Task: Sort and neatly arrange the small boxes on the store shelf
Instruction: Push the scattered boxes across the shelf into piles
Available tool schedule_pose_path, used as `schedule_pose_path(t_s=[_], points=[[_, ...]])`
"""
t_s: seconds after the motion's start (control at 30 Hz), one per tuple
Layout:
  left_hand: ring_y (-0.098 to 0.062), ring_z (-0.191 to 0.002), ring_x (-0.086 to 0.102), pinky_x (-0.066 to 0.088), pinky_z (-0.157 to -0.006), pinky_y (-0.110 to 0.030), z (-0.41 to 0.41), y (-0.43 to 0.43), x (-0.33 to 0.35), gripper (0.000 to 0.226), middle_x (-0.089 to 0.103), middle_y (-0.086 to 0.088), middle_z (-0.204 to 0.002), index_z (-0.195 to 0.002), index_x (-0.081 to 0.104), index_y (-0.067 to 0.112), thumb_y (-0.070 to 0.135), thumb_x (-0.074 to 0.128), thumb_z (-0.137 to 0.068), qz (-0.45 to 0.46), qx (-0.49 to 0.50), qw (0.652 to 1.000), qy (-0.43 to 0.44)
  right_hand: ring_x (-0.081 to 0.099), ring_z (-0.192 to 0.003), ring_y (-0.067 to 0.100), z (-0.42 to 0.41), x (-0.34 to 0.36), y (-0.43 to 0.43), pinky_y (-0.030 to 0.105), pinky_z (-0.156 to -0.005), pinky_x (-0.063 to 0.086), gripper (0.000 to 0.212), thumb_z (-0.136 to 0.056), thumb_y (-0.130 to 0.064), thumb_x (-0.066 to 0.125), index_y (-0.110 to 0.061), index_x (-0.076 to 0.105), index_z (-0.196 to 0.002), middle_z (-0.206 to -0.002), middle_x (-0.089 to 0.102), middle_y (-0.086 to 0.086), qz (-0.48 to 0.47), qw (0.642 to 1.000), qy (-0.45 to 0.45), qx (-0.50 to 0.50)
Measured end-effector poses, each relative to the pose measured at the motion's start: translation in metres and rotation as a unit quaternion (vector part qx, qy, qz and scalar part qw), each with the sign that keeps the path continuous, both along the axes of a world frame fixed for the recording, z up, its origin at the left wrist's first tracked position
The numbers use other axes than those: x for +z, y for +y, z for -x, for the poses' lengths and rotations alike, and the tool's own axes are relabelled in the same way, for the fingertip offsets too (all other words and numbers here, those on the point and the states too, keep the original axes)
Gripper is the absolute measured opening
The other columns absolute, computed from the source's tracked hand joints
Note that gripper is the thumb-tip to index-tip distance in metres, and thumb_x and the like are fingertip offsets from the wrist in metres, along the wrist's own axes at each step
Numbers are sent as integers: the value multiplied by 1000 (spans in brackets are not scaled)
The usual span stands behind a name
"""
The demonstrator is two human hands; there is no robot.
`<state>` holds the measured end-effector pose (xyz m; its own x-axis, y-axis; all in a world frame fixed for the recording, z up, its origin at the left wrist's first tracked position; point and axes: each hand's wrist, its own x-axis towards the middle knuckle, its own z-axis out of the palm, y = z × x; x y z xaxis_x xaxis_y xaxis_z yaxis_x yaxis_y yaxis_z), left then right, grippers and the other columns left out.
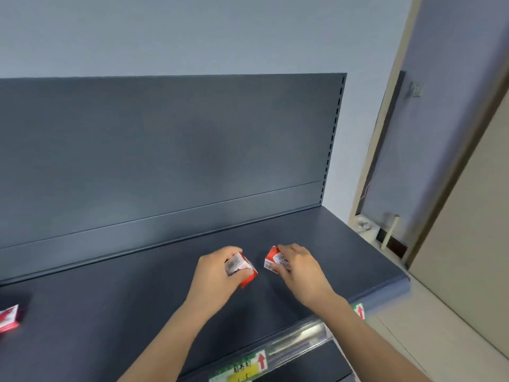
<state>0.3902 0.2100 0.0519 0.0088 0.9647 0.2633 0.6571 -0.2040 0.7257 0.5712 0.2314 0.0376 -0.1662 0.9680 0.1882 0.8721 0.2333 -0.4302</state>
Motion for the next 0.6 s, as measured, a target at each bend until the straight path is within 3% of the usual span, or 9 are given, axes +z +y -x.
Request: schedule_pose_path(t_s=[0.07,0.23,0.5,0.6], points=[[-6,-85,60,40,-65,-3,-37,18,-2,39,63,11,-92,-110,64,17,21,76,-73,12,-12,1000,10,47,-121,22,-31,-1,5,29,-99,40,46,-94,-29,49,-11,43,-135,-131,52,8,6,999,2,-31],[-18,-100,61,49,-86,-28,-107,58,-9,41,66,1,-109,-117,59,18,26,71,-79,3,-38,995,97,49,-118,23,-83,-7,22,30,-95,43,45,-93,-33,50,-12,46,-132,-128,54,8,19,995,8,-96],[-21,-114,53,44,-91,-30,-145,91,-28,29,58,-5,-122,-120,53,10,13,53,-91,-63,-119,952,273,45,-120,22,-109,-16,37,28,-95,41,43,-95,-30,47,-11,43,-133,-131,51,7,47,988,1,-146],[-20,-132,41,35,-105,-29,-138,88,-45,40,47,-5,-139,-131,46,9,23,50,-94,-40,-191,929,315,43,-123,22,-109,-25,36,29,-96,40,45,-95,-32,46,-12,41,-135,-134,49,6,67,987,-9,-142]])
